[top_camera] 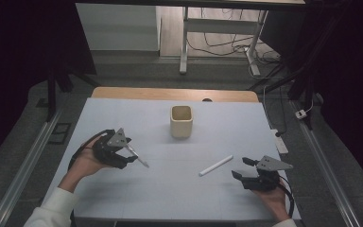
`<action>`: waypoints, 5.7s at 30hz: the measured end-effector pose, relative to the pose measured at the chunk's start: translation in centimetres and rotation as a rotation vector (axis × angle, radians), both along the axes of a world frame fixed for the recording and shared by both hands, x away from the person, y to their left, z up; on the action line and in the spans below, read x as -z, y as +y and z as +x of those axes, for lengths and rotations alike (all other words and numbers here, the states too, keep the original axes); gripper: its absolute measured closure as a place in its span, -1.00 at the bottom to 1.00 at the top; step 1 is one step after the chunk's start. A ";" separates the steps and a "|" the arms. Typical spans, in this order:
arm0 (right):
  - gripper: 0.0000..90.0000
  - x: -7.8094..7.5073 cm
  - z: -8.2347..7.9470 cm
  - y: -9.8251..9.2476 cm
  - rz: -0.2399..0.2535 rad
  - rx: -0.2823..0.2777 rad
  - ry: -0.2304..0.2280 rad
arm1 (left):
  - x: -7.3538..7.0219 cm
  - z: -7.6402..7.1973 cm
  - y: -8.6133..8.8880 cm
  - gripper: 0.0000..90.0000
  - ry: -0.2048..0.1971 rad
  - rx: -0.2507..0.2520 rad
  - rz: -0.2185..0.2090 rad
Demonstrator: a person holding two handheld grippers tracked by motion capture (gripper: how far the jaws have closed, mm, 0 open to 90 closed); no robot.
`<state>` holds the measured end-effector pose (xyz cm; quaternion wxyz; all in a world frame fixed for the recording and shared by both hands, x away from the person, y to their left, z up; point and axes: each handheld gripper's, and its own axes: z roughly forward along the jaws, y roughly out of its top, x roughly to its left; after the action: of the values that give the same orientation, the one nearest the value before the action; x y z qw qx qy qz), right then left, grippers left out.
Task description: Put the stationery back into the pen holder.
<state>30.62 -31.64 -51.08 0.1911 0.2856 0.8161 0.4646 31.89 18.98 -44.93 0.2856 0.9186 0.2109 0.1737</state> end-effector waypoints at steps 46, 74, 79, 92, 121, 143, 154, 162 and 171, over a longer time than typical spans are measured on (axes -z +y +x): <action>-0.38 0.5 0.0 0.3 -0.038 -0.001 0.017 | 4.2 5.1 -3.1 -0.30 0.193 0.208 0.198; -0.39 0.5 0.1 0.2 -0.045 0.005 0.023 | 5.8 5.8 -4.0 0.08 0.225 0.343 0.276; -0.38 0.5 0.1 0.2 -0.047 0.004 0.025 | 6.0 6.0 -3.9 0.21 0.219 0.383 0.282; -0.38 0.6 0.1 0.2 -0.053 0.009 0.024 | 5.9 6.3 -4.1 0.51 0.212 0.499 0.313; -0.38 0.7 0.1 0.3 -0.055 0.002 0.026 | 5.9 6.8 -4.1 0.78 0.225 0.579 0.311; -0.38 0.7 0.1 0.3 -0.053 0.001 0.026 | 4.3 6.3 -4.2 0.78 0.233 0.493 0.311; -0.38 0.7 0.1 0.3 -0.052 0.003 0.024 | 2.3 5.2 -4.2 0.78 0.202 0.386 0.257; -0.38 0.6 0.1 0.4 -0.048 0.002 0.022 | 1.0 4.2 -4.6 0.78 0.184 0.310 0.219; -0.38 0.6 0.0 0.3 -0.056 0.011 0.019 | 0.1 3.3 -4.4 0.78 0.152 0.218 0.153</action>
<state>30.66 -31.33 -51.65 0.1938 0.2888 0.8290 0.4380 35.14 14.55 -45.07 0.2151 0.9656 0.1170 0.0871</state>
